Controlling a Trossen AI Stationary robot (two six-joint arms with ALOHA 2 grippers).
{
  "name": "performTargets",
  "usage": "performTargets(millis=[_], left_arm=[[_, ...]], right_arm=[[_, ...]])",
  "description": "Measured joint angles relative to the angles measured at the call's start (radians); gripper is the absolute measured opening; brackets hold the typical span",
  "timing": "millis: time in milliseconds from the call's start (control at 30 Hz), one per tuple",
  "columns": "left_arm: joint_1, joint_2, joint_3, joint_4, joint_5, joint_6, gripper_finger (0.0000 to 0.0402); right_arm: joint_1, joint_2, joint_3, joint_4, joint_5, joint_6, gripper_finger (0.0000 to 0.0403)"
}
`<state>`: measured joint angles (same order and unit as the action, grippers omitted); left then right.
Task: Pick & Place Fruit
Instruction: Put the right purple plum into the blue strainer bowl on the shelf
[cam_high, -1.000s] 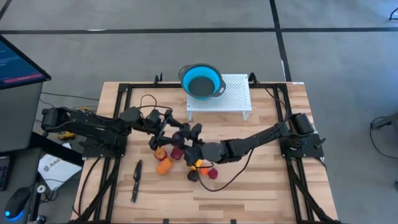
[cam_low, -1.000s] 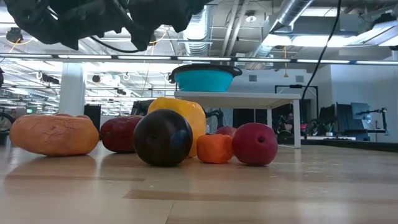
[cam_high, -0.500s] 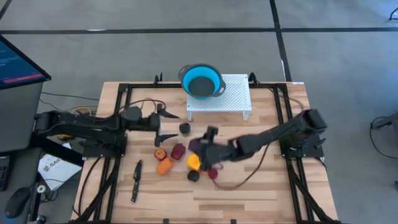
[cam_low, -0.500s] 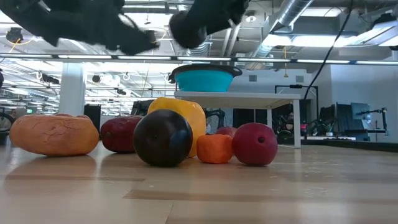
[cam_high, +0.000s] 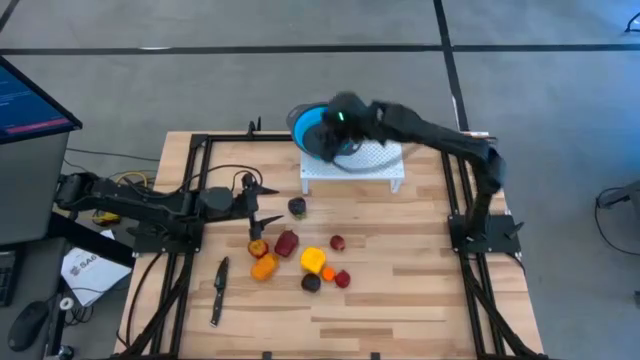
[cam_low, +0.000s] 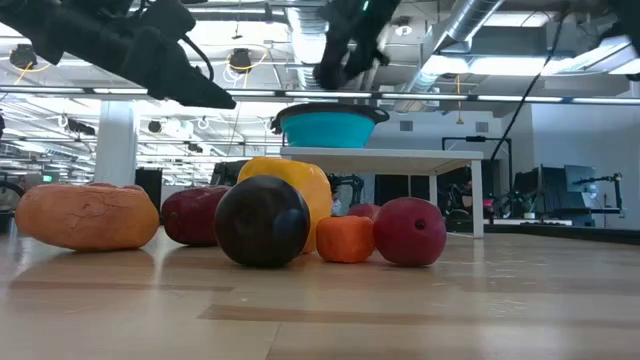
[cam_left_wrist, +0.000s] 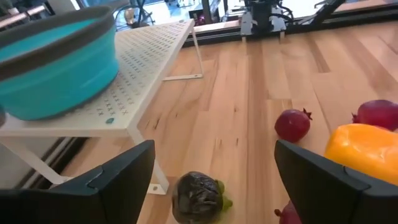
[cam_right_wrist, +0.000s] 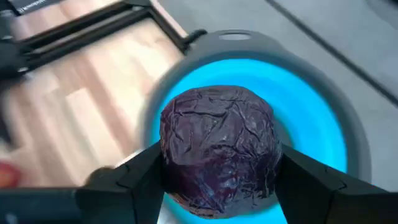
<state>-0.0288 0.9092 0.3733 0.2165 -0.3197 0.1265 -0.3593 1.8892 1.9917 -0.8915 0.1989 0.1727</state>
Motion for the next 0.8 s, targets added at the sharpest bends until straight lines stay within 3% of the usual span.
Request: performTargets(millis=[200, 400, 800], left_arm=[[0.000, 0.000, 0.000, 0.000, -0.004, -0.002, 0.0314], [0.000, 0.000, 0.000, 0.001, -0.004, -0.004, 0.0310], [0.000, 0.000, 0.000, 0.001, -0.003, -0.005, 0.0309]], right_arm=[[-0.148, 0.204, 0.215, -0.089, -0.224, 0.029, 0.0240], [-0.163, 0.342, 0.365, -0.239, -0.226, 0.029, 0.0240], [-0.168, 0.379, 0.343, -0.203, -0.217, 0.027, 0.0249]])
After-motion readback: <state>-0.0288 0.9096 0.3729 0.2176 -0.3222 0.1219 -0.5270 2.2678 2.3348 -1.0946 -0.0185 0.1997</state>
